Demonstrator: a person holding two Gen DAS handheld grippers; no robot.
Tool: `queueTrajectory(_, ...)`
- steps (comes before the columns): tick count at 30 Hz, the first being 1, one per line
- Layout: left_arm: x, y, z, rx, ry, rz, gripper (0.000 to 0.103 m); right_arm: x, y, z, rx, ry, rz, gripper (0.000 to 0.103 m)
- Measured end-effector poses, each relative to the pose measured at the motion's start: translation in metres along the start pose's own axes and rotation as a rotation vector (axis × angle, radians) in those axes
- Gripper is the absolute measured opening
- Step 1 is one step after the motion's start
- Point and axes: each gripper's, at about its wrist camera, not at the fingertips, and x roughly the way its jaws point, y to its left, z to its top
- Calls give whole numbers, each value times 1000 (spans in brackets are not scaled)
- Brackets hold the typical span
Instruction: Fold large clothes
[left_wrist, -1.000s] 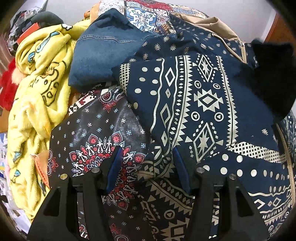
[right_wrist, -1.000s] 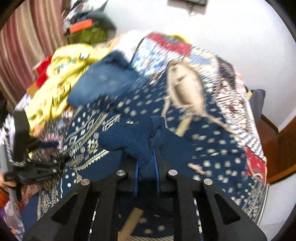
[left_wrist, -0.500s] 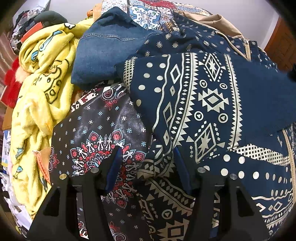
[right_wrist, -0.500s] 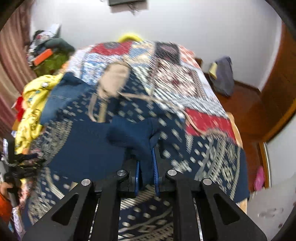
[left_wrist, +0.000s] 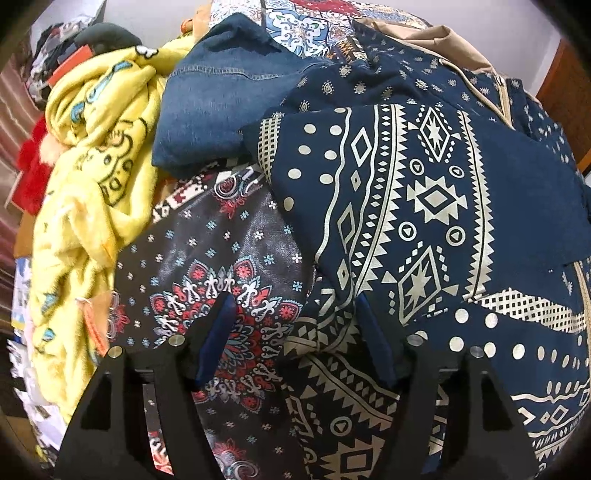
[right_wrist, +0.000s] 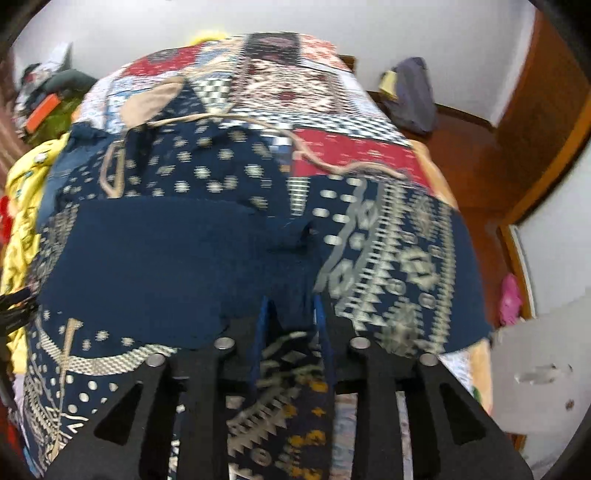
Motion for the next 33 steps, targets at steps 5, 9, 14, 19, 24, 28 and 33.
queueTrajectory(5,-29,-8,12,29,-65,7,67,-22,-29,-1,52,-19,15,44)
queueTrajectory(9,-64,-21,33,51,-151,-32,67,-43,-57,0,108,-51,10,52)
queueTrajectory(14,-97,-44,55,70,-237,-95,67,-56,-90,-3,178,-82,-23,61)
queueTrajectory(19,-102,-74,65,78,-297,-133,67,-26,-120,-17,242,-10,-28,61)
queueTrajectory(24,-85,-99,64,120,-260,-125,67,15,-145,-34,386,89,67,61)
queueTrajectory(28,-77,-104,58,145,-257,-103,67,35,-162,-41,508,80,178,61)
queueTrajectory(33,-70,-95,57,125,-242,-77,67,49,-175,-40,631,59,235,64)
